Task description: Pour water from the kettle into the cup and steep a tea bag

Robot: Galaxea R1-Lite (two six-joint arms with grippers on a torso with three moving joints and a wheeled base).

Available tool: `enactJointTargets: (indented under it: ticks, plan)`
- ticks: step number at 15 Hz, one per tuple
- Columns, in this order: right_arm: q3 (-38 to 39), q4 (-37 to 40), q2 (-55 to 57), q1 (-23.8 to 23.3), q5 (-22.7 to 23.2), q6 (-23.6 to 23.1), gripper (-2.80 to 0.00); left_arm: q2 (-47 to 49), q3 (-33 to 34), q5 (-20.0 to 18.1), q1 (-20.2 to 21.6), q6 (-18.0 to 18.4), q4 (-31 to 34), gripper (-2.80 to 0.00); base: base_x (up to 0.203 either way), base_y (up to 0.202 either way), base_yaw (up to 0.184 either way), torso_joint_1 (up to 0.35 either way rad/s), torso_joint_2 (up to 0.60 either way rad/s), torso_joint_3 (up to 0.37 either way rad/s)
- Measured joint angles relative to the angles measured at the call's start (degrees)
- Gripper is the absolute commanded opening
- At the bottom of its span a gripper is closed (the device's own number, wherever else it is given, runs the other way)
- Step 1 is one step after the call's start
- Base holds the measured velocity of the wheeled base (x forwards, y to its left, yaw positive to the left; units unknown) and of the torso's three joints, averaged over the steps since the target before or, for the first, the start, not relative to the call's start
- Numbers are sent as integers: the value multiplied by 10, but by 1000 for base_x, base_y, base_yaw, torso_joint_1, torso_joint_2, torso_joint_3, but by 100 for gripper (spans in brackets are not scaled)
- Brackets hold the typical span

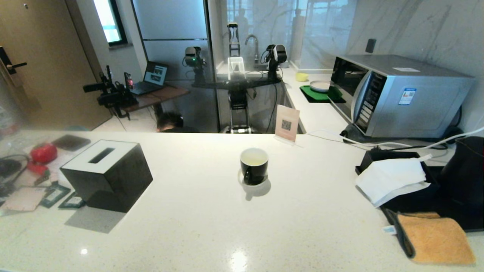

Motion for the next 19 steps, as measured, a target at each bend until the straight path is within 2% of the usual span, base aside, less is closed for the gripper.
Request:
enactJointTargets:
  ticks: [4,19]
  plan:
    - [0,0,0,0,0,0,-280,0,9,3,0,16,-1,-280,0,0,0,0,0,0]
    - [0,0,0,0,0,0,-280,0,9,3,0,14,-1,-280,0,0,0,0,0,0]
